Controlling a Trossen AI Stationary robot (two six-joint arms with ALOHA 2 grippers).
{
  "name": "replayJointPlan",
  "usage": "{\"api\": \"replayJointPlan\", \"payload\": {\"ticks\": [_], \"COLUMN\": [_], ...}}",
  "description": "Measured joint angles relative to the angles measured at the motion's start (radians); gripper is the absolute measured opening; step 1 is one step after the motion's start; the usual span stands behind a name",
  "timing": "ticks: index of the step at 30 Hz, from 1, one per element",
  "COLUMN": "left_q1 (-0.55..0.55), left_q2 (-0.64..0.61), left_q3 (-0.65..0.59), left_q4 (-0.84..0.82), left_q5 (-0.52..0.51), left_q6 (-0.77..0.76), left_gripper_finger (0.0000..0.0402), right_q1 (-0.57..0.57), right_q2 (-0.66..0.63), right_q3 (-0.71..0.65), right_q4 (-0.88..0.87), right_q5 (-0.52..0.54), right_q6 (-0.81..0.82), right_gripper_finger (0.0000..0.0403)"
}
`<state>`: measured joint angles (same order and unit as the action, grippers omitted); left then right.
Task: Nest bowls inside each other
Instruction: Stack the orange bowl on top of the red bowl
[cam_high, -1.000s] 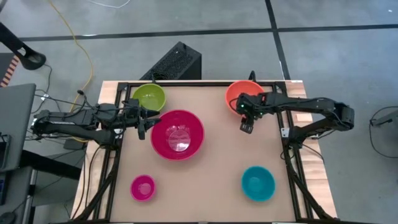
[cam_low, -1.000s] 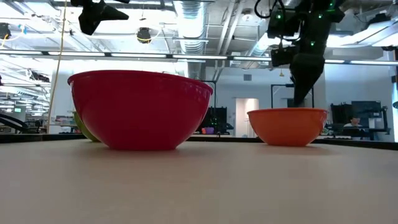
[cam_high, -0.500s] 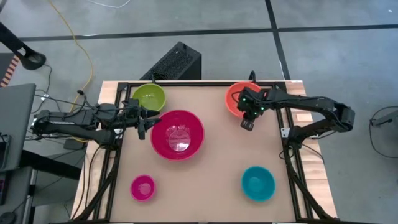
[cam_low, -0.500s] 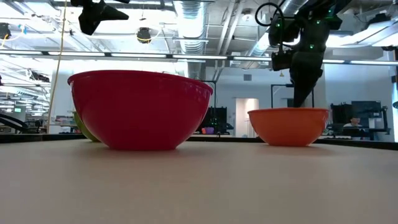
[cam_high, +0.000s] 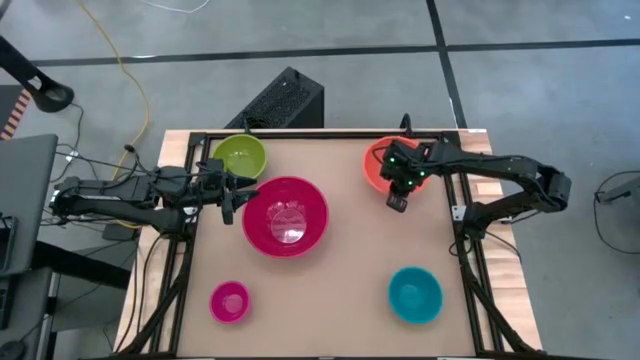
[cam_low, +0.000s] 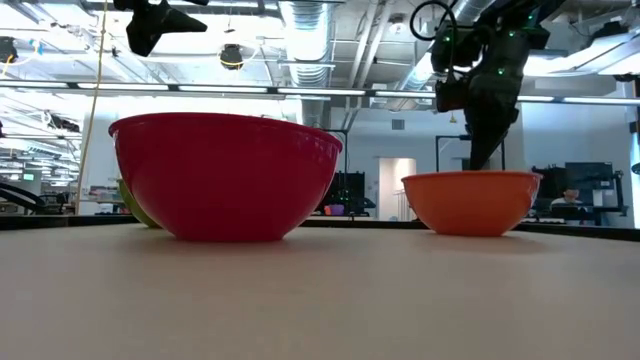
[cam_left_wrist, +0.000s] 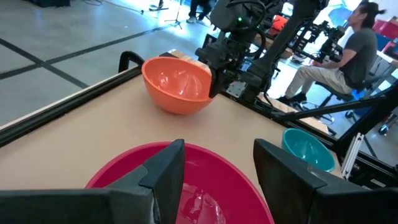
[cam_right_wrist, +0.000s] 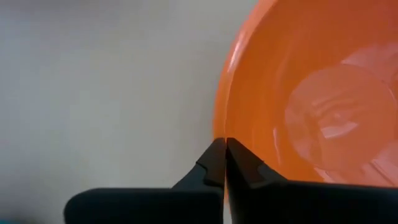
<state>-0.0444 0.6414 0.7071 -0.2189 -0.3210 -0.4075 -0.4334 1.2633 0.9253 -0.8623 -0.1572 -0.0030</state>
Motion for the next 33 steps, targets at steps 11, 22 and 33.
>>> {"api": "replayJointPlan", "payload": {"ticks": [11, 22, 33], "left_q1": [0.0, 0.0, 0.0], "left_q2": [0.0, 0.0, 0.0], "left_q3": [0.0, 0.0, 0.0], "left_q4": [0.0, 0.0, 0.0], "left_q5": [0.0, 0.0, 0.0], "left_q6": [-0.002, 0.003, 0.002], "left_gripper_finger": [0.018, 0.018, 0.018], "right_q1": [0.041, 0.052, 0.082], "right_q2": [0.0, 0.078, 0.111], "right_q3": [0.0, -0.032, -0.049], "right_q4": [0.033, 0.007, 0.076], "right_q5": [-0.028, -0.001, 0.01], "right_q6": [0.034, 0.059, 0.068], "right_gripper_finger": [0.0129, 0.021, 0.0066]}}
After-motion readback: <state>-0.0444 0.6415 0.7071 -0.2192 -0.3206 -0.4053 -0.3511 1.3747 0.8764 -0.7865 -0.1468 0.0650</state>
